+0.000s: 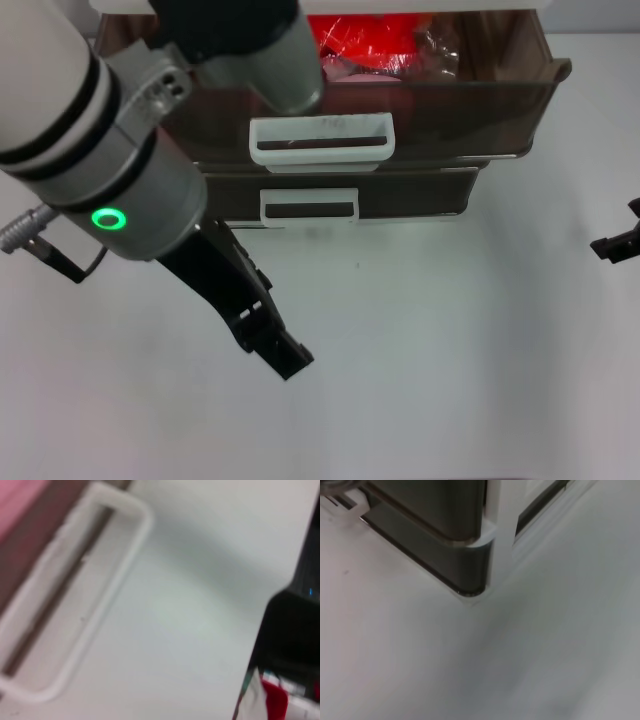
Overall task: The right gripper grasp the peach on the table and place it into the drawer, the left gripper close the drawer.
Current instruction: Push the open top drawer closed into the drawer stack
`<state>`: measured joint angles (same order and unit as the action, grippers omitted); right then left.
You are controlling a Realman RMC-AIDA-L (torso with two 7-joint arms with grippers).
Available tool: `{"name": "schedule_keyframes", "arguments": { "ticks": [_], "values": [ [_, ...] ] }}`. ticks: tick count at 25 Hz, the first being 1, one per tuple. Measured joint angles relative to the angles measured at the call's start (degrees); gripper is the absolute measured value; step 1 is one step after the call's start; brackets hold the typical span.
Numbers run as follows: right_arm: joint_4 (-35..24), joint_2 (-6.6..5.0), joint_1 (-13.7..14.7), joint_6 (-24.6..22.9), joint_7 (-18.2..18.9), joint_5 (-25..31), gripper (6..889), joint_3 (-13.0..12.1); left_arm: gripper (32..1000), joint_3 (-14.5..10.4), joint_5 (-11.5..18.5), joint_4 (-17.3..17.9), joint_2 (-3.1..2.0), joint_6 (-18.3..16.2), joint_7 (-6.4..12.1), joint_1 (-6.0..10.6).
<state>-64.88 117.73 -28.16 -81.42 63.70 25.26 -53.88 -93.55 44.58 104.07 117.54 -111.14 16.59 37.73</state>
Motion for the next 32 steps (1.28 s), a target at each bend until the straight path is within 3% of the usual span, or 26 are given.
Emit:
{"name": "schedule_keyframes", "arguments": {
  "ticks": [5, 9, 18, 25, 32],
  "values": [
    [1.8, 0.32, -1.4, 2.3, -0.4, 0.0, 826, 0.0, 884, -5.0, -2.2, -0.5, 0.11, 0.1, 2.89, 1.78],
    [5.0, 0.32, -3.4, 3.0, -0.6, 0.1, 826, 0.1, 884, -5.5, -2.3, -2.2, 0.17, 0.6, 6.66, 4.31],
    [6.0, 0.38, -4.4, 3.1, -1.4, 1.0, 826, -0.1, 884, -4.4, -2.5, -5.1, 0.08, 2.4, 13.79, 9.03],
    [6.1, 0.36, -4.4, 3.5, -1.5, 2.5, 826, -0.3, 884, 0.5, -2.6, -11.1, 0.08, 4.8, 19.67, 11.83],
    [6.2, 0.39, -4.5, 3.6, -1.5, 2.8, 826, -0.5, 884, 3.3, -2.6, -15.3, -0.04, 6.9, 23.28, 13.58]
  ]
}}
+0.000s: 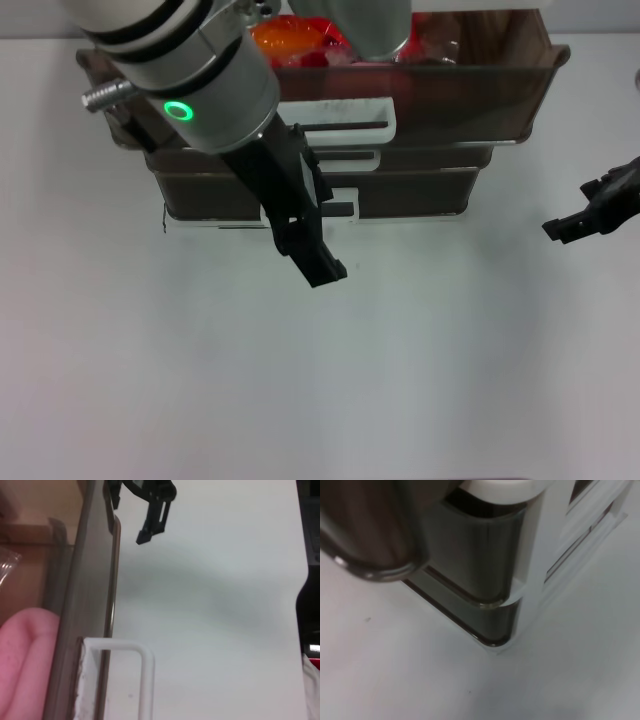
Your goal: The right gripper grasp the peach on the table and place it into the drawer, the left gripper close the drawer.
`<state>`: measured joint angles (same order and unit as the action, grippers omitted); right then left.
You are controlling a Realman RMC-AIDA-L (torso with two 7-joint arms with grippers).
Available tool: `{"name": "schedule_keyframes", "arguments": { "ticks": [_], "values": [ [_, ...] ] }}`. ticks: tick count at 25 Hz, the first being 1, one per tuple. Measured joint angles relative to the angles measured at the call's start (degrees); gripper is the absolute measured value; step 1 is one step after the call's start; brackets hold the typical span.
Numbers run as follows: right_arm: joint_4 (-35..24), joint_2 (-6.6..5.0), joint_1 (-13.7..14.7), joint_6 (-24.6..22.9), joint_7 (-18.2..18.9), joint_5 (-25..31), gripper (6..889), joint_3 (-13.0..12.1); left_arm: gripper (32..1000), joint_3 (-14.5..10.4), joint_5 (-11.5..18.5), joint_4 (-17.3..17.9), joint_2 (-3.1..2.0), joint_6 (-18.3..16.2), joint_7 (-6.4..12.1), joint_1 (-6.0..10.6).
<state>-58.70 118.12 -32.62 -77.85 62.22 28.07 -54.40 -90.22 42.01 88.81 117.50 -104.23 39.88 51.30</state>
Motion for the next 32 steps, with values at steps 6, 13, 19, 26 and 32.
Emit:
{"name": "schedule_keyframes", "arguments": {
  "ticks": [6, 13, 19, 26, 32],
  "values": [
    [1.5, 0.00, -1.2, 0.5, 0.0, 0.0, 826, 0.0, 884, 2.6, -2.1, -3.2, 0.00, 2.2, 2.50, 0.76],
    [2.7, 0.01, -1.8, 1.5, 0.0, 0.3, 826, 0.0, 884, 4.6, -4.6, -7.2, -0.05, 5.4, 4.43, 1.29],
    [2.8, -0.03, -2.1, 1.5, 0.0, 2.3, 826, 0.0, 884, 5.6, -6.5, -9.2, -0.10, 7.3, 4.93, 1.35],
    [2.8, -0.09, -2.0, 1.7, 0.1, 3.0, 826, 0.2, 884, 5.5, -6.0, -9.0, 0.05, 6.4, 5.01, 1.26],
    [2.8, -0.02, -2.0, 2.1, 0.1, 3.0, 826, 0.0, 884, 5.6, -6.1, -8.9, 0.08, 6.4, 5.03, 1.34]
  ]
}}
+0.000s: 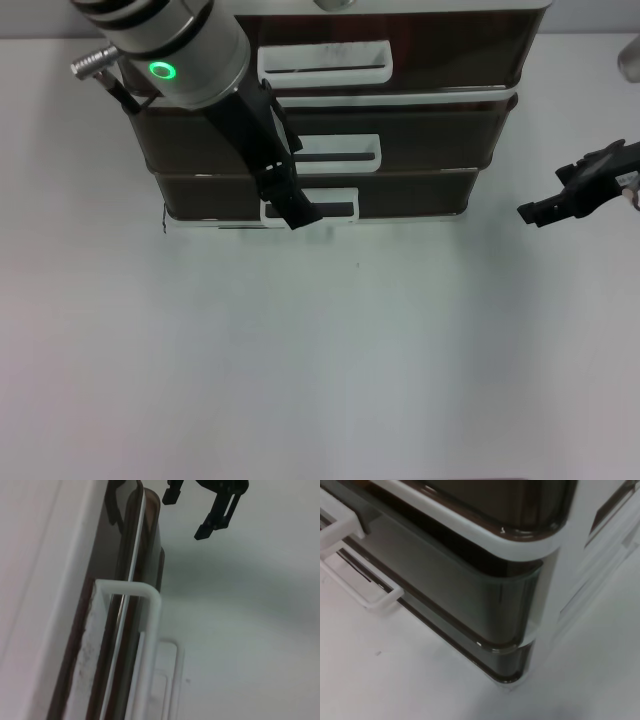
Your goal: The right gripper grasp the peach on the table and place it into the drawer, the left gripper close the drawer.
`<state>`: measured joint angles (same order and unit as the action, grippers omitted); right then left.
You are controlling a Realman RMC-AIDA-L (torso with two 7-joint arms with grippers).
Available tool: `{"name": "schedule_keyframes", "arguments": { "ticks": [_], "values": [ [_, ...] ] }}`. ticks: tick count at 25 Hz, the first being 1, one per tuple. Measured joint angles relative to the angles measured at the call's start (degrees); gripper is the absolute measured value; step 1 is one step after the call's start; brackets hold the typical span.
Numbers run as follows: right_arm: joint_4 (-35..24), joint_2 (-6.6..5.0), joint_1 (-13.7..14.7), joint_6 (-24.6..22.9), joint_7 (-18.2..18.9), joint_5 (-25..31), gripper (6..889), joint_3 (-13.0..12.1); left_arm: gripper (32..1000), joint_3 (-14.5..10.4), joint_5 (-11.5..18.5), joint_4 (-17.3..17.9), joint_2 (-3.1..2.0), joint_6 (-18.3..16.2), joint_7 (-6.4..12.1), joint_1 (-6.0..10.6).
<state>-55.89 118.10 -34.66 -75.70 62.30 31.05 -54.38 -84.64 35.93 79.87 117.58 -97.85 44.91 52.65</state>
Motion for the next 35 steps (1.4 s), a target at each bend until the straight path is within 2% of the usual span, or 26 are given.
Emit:
{"name": "schedule_keyframes", "arguments": {
  "ticks": [14, 20, 25, 35],
  "values": [
    [0.0, 0.03, 0.1, 0.0, -0.1, 0.0, 826, 0.3, 884, 0.0, -0.2, 0.2, 0.01, -0.2, -0.18, 0.00],
    [0.0, 0.03, 0.1, 0.0, -0.1, 0.0, 826, 0.4, 884, -0.2, 0.3, 0.4, 0.12, -2.7, -0.19, 0.08],
    [0.0, 0.03, 0.0, 0.0, -0.1, 0.0, 826, 0.4, 884, -0.5, 2.2, 1.1, 0.25, -4.7, -0.66, 0.62],
    [-0.1, 0.03, -0.1, -0.4, -0.1, 0.0, 826, 0.4, 884, -0.4, 2.3, 1.7, 0.12, -5.1, -0.76, 0.70]
  ]
}}
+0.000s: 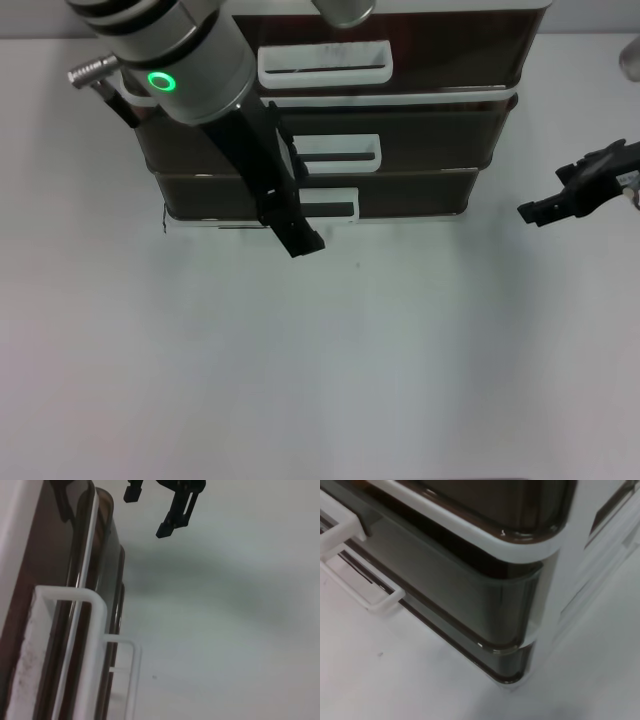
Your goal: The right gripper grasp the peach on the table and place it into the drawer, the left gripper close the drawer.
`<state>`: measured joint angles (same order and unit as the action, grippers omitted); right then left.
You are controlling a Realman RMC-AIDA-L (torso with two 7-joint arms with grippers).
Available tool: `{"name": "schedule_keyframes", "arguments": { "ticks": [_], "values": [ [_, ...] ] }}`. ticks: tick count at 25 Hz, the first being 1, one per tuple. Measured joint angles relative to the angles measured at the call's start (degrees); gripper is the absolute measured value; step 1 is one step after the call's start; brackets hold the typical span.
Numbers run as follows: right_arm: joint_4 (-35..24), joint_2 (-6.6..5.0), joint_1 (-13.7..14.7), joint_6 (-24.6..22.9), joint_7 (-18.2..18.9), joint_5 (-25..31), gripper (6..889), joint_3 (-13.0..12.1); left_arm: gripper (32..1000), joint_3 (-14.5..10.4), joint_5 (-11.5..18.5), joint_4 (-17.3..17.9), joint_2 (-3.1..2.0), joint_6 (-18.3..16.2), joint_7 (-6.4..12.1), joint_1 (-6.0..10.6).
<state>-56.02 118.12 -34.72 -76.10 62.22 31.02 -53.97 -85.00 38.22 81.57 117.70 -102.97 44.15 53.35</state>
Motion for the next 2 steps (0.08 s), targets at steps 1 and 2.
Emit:
{"name": "schedule_keyframes", "arguments": {
  "ticks": [1, 2],
  "values": [
    [0.0, 0.00, 0.0, 0.0, 0.0, 0.0, 826, 0.0, 884, 0.0, -0.1, 0.0, -0.01, 0.0, -0.01, 0.00],
    [-0.1, 0.00, 0.0, 0.0, 0.0, 0.0, 826, 0.0, 884, 0.0, -0.1, 0.0, -0.01, 0.0, -0.01, 0.00]
  ]
}}
